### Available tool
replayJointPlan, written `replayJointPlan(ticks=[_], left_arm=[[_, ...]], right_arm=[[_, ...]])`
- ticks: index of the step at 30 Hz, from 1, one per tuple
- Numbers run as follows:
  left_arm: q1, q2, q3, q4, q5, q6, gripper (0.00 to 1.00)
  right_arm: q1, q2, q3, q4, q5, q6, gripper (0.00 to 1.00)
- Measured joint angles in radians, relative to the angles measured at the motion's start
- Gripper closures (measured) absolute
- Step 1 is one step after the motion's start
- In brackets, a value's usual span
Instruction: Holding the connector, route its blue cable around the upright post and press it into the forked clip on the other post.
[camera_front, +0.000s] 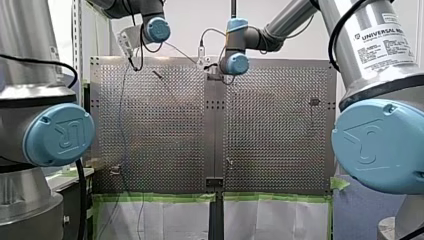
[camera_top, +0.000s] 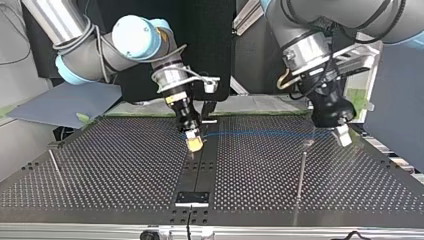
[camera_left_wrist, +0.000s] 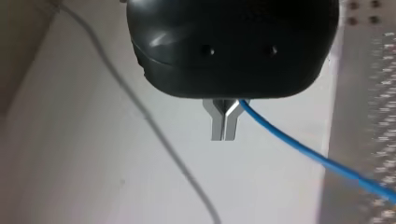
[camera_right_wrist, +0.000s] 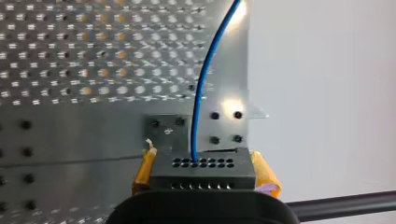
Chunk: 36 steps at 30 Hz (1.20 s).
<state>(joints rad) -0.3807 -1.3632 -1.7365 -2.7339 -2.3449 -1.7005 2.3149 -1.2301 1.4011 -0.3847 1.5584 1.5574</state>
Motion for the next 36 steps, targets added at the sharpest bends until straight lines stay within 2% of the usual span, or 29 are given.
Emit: replayJointPlan(ticks=[6, 17, 21, 29, 36], left_arm=[[0.043, -0.001, 0.044, -0.043, 0.043, -0.024, 1.00], [0.131, -0.083, 0.132, -0.131, 0.131, -0.033, 1.00], [0.164, -0.116, 0.160, -0.164, 0.165, -0.051, 1.00], [0.229, -0.181, 0.177, -0.225, 0.229, -0.081, 1.00], [0.294, -0.246, 0.189, -0.231, 0.294, -0.105, 1.00]], right_arm=[[-0.001, 0.002, -0.036, -0.004, -0.013, 0.013, 1.00], [-0.003, 0.008, -0.076, -0.018, -0.020, 0.023, 1.00], [-0.004, 0.017, -0.088, -0.017, -0.020, 0.024, 1.00], [-0.005, 0.049, -0.113, -0.015, -0.020, 0.025, 1.00], [-0.005, 0.077, -0.142, -0.010, -0.020, 0.026, 1.00]])
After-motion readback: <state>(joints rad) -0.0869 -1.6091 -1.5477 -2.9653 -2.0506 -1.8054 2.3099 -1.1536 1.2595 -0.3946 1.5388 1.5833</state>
